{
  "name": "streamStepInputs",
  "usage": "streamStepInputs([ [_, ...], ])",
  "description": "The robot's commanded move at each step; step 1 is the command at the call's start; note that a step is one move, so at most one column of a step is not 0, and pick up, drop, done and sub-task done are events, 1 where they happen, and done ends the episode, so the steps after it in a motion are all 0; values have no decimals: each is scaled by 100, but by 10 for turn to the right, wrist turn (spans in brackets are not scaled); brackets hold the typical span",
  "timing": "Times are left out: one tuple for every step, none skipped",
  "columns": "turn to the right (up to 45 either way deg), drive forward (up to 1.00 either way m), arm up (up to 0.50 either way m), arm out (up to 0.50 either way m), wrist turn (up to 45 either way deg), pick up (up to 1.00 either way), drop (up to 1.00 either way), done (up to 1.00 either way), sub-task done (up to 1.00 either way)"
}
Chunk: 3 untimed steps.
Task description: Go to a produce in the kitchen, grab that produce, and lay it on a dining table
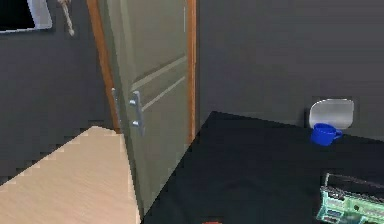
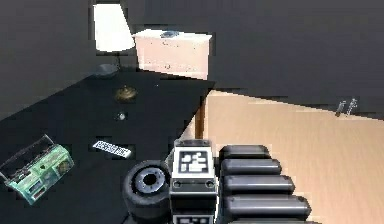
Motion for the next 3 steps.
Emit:
streamStepInputs([
  [-30,0,0,0,0,0,0,0,0],
  [-60,0,0,0,0,0,0,0,0],
  [0,0,0,48,0,0,0,0,0],
])
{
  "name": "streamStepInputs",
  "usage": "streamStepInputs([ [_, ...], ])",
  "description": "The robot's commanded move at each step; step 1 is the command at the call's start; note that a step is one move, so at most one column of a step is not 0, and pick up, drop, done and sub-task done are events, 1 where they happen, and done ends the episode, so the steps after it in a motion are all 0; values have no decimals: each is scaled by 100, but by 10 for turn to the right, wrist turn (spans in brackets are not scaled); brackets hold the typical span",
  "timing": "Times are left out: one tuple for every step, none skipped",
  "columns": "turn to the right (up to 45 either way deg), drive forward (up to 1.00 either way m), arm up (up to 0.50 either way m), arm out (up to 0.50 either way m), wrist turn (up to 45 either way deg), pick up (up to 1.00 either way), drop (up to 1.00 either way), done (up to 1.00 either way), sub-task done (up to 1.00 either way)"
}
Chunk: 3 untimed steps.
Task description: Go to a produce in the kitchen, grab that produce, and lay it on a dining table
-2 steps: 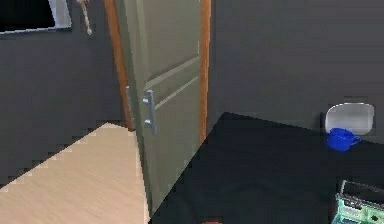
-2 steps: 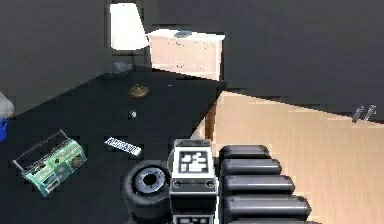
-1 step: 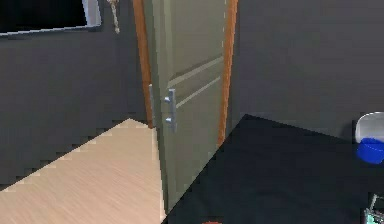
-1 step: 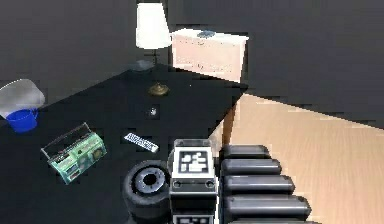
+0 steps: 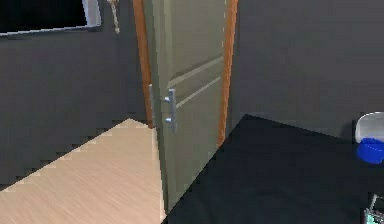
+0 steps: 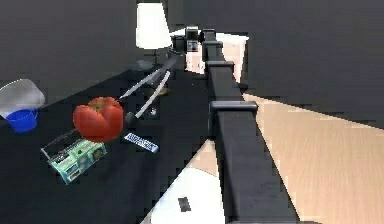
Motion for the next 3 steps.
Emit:
streamStepInputs([
  [0,0,0,0,390,0,0,0,0],
  [0,0,-32,0,0,0,0,0,0],
  [0,0,0,0,0,0,100,0,0],
])
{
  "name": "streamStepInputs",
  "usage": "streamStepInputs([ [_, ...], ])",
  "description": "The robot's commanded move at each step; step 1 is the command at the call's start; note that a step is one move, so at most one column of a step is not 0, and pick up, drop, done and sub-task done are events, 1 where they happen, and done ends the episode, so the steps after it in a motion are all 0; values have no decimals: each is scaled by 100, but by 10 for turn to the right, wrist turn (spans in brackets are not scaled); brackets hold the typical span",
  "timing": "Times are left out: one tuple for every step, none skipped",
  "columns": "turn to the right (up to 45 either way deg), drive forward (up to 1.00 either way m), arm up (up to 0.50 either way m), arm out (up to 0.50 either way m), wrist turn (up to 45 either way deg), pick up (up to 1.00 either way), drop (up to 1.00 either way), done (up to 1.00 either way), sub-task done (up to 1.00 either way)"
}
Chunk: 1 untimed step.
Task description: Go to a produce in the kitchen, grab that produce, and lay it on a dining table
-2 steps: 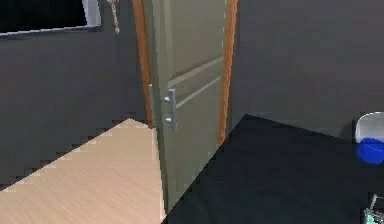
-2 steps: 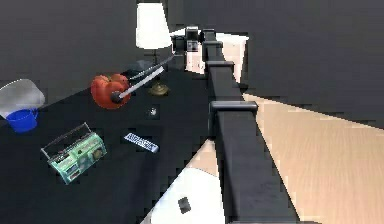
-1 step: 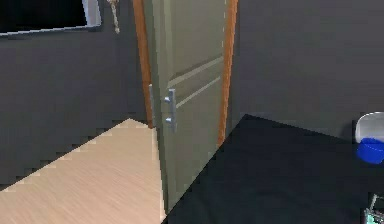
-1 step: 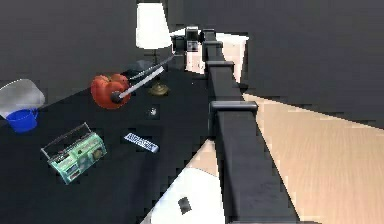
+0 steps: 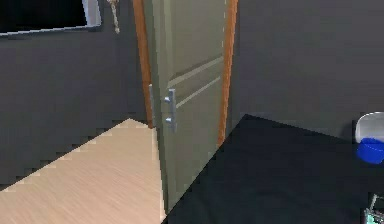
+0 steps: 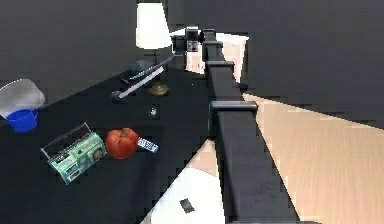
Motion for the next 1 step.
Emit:
streamStepInputs([
  [0,0,0,-10,0,0,0,0,0],
])
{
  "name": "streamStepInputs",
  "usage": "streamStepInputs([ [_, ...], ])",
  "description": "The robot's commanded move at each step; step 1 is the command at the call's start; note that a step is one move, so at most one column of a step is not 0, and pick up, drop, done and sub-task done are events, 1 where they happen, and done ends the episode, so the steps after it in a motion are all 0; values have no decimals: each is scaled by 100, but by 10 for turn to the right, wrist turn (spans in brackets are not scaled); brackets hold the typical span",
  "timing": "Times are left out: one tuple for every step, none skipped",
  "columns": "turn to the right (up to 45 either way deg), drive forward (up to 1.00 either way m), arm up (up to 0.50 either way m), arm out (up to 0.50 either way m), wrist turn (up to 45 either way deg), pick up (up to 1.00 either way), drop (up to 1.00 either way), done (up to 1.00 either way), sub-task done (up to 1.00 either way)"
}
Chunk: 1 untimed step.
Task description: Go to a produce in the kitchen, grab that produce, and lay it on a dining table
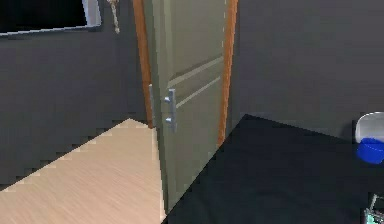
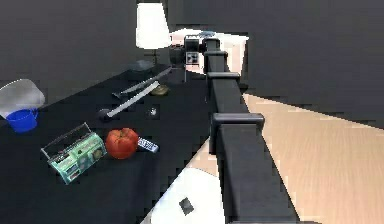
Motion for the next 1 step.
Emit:
streamStepInputs([
  [0,0,0,0,0,0,0,100,0],
])
